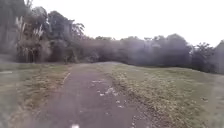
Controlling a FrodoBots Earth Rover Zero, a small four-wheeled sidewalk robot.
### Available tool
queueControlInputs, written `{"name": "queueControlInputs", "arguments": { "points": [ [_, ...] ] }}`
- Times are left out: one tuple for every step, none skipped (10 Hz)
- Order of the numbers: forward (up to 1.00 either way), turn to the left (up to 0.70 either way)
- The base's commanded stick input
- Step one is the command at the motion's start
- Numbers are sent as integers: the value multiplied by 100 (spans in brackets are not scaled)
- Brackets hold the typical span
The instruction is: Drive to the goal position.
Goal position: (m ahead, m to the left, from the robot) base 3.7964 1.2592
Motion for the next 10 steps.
{"name": "queueControlInputs", "arguments": {
  "points": [
    [45,28],
    [45,28],
    [45,28],
    [45,28],
    [45,24],
    [45,5],
    [45,1],
    [45,3],
    [45,21],
    [45,28]
  ]
}}
